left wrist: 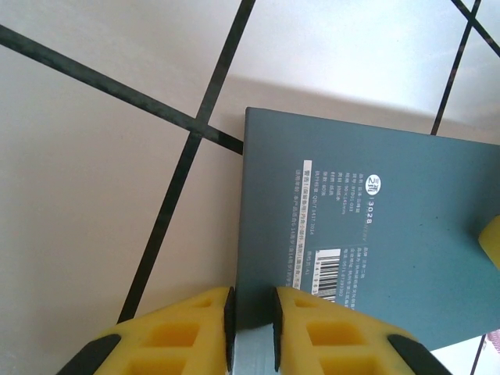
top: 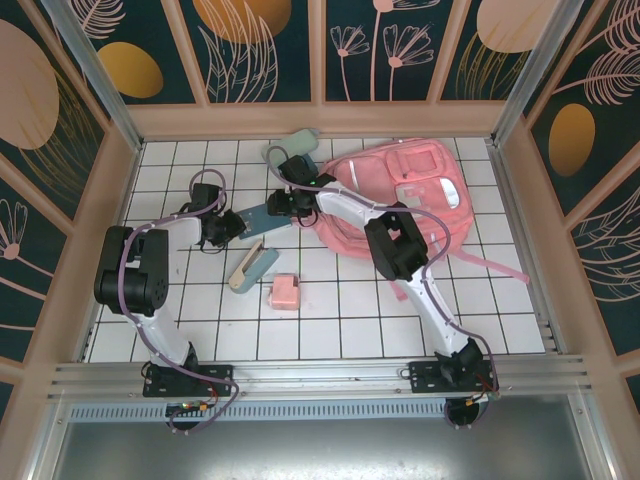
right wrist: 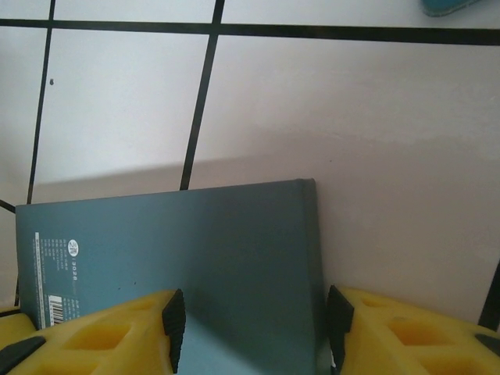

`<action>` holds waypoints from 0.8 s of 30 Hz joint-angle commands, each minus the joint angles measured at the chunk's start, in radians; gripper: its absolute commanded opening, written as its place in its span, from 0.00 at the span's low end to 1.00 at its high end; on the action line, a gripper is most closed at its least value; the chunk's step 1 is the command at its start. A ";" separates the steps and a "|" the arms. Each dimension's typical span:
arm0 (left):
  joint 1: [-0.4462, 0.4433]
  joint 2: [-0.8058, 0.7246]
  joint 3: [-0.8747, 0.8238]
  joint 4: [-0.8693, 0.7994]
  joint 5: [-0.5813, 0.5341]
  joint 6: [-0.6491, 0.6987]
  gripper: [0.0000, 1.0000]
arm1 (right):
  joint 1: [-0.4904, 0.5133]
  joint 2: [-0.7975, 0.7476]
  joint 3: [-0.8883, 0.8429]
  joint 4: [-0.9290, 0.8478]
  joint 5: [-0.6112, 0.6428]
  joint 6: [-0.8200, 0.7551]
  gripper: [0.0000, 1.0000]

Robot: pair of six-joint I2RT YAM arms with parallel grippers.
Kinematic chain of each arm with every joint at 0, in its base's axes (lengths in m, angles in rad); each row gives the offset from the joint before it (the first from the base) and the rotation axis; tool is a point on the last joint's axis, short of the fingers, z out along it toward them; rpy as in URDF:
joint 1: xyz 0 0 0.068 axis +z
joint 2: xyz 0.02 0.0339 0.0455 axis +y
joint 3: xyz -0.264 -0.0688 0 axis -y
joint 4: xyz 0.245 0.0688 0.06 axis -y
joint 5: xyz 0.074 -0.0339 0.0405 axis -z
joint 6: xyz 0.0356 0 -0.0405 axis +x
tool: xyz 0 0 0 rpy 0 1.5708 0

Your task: Pack the student bag

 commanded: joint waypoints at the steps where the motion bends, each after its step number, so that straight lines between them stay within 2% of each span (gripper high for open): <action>1: 0.001 0.027 -0.003 -0.050 -0.007 0.022 0.21 | 0.025 0.079 -0.079 -0.027 -0.231 -0.019 0.54; 3: 0.001 0.031 -0.005 -0.041 0.000 0.022 0.21 | 0.028 0.025 -0.152 0.095 -0.440 -0.001 0.52; 5: 0.000 0.033 -0.003 -0.038 0.004 0.024 0.21 | 0.037 -0.035 -0.193 0.195 -0.560 0.021 0.51; 8: 0.001 0.031 0.004 -0.040 0.004 0.030 0.21 | 0.041 -0.115 -0.202 0.301 -0.668 0.048 0.50; 11: 0.001 0.027 0.011 -0.045 0.003 0.033 0.21 | 0.032 -0.167 -0.204 0.376 -0.725 0.086 0.48; 16: 0.001 0.022 0.014 -0.048 0.004 0.035 0.21 | 0.014 -0.211 -0.233 0.436 -0.730 0.110 0.48; 21: 0.001 0.019 0.012 -0.045 0.012 0.036 0.21 | 0.018 -0.142 -0.132 0.233 -0.598 0.046 0.48; 24: 0.001 0.016 0.012 -0.045 0.015 0.036 0.21 | 0.021 -0.114 -0.118 0.179 -0.509 0.047 0.48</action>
